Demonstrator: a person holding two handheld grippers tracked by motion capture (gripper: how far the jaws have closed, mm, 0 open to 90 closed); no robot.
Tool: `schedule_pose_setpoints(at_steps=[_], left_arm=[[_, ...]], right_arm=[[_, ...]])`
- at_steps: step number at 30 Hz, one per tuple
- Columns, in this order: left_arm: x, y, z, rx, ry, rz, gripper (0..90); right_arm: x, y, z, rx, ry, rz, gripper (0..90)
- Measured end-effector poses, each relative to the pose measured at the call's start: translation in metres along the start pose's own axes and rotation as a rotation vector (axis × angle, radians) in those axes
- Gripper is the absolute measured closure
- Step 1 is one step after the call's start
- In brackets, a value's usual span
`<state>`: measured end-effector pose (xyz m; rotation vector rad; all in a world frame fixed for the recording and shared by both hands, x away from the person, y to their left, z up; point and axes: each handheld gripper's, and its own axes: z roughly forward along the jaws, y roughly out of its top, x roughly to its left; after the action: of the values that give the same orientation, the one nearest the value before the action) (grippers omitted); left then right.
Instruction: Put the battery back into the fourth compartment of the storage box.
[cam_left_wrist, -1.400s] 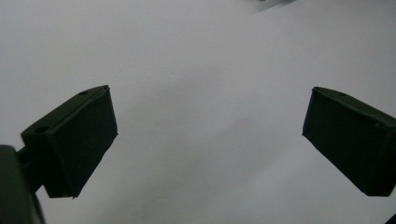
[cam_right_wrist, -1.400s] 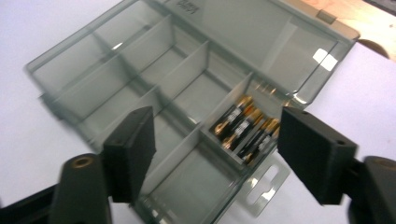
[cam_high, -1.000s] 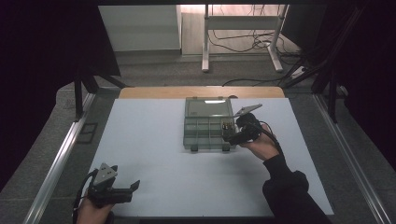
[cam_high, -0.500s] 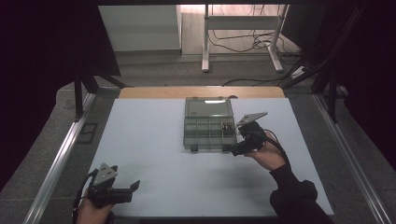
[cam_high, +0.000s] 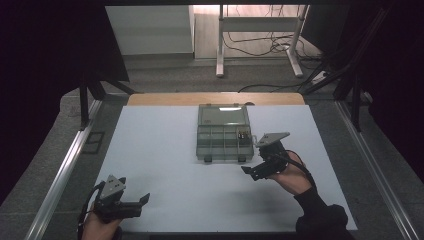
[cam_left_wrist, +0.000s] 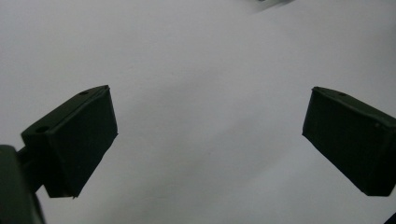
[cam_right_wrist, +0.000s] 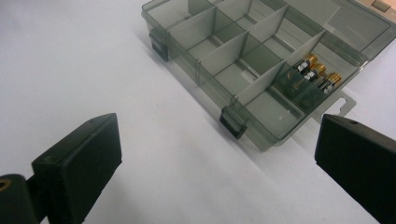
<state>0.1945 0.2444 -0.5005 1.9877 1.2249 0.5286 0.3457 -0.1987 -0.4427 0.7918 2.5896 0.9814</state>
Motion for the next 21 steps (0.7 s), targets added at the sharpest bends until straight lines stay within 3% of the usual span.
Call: schedule_pose_setpoints(at_steps=[21], left_arm=[[0.000,0.000,0.000,-0.002,-0.001,0.001,3.7]], right_arm=[[0.007,-0.038,-0.029,-0.030,-0.040,0.022,0.0]])
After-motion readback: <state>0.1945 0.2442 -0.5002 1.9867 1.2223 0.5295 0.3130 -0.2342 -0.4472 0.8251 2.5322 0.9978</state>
